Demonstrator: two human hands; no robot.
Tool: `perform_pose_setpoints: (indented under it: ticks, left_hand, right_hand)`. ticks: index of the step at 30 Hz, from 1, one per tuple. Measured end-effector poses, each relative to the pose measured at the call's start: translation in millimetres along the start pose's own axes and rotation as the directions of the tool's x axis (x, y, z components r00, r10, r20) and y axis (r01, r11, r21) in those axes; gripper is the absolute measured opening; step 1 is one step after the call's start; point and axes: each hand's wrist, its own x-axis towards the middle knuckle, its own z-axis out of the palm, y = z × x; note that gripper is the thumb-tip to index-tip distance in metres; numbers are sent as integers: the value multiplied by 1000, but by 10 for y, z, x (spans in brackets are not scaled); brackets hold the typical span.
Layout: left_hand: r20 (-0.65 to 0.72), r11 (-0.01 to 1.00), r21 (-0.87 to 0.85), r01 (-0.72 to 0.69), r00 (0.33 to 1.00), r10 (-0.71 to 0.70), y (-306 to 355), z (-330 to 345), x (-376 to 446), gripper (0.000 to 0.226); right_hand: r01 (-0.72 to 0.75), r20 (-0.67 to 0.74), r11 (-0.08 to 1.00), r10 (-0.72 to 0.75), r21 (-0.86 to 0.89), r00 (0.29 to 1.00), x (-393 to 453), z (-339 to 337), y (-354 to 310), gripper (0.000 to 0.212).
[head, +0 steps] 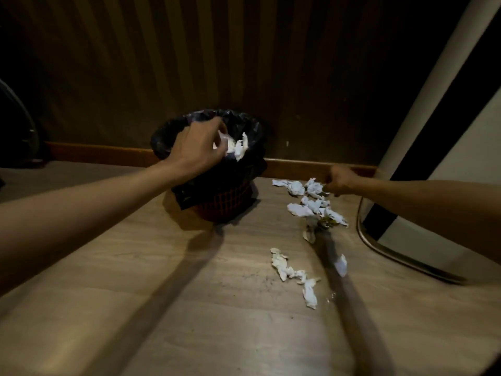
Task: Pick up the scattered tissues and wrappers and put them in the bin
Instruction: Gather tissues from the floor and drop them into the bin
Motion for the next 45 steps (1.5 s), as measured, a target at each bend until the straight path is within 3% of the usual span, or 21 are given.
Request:
perform_pose_setpoints:
  ticks: [3,5,9,12,18,20,24,27,29,32,35,37,39,42,45]
  left_hand:
    - [128,965,76,-249,963,239,294,228,-246,19]
    - [266,943,97,-318,921,283,455,457,-386,21]
    - [486,969,3,-247,847,215,651,991,-565,17]
    - [662,983,-104,-153,727,183,725,1461,-691,19]
    - [879,995,-57,-83,469,90,974,2404,-1138,78]
    - [912,992,-106,-74,391,126,1025,2565,-1262,89]
    - [845,944,-269,-190,424,326,958,2734,-1402,64]
    - [792,919,-364,-150,468,391,864,2787,-1420,39]
    - [762,916,-392,-82,529,374,823,2821,-1417,30]
    - [693,901,-431,-44,623,362,893,2823,-1409,34]
    - [641,878,-468,-102,645,417,1111,2777,-1458,45]
    - [610,847,-500,-181,621,493,1270,2767,-1504,52]
    - [641,824,-514,-238,532,553,1415,2793,-1551,60]
    - [677,774,-535,-340,375,633,1506,2881,-1587,68]
    - [593,693,-583,-425,361,720,1511,2973,-1590,48]
  right_hand:
    - [12,154,995,4,-101,988,6,144,218,32]
    - [36,204,987,-3,-157,979,-2,217,312,40]
    - [33,215,972,18,-234,976,77,355,514,48]
    - [-14,208,978,58,-207,976,170,465,628,56]
    - [-120,237,983,150,-139,960,368,821,803,87]
    - [-103,258,984,139,-147,956,443,953,839,97]
    - [11,239,976,43,-219,970,622,1179,904,90]
    - [54,241,965,9,-255,970,672,1352,957,52]
    - [54,195,969,-6,-242,981,686,1451,1007,41]
    - [-22,128,997,32,-77,991,727,1530,1039,72]
    - [-47,121,999,43,27,992,738,1565,972,98]
    - [-29,148,999,24,32,989,739,1575,914,104]
    - [7,178,1000,-2,-26,984,742,1605,890,99]
    - [59,168,992,-39,-115,985,753,1628,834,58]
    - [112,169,990,-95,-89,981,735,1554,813,38]
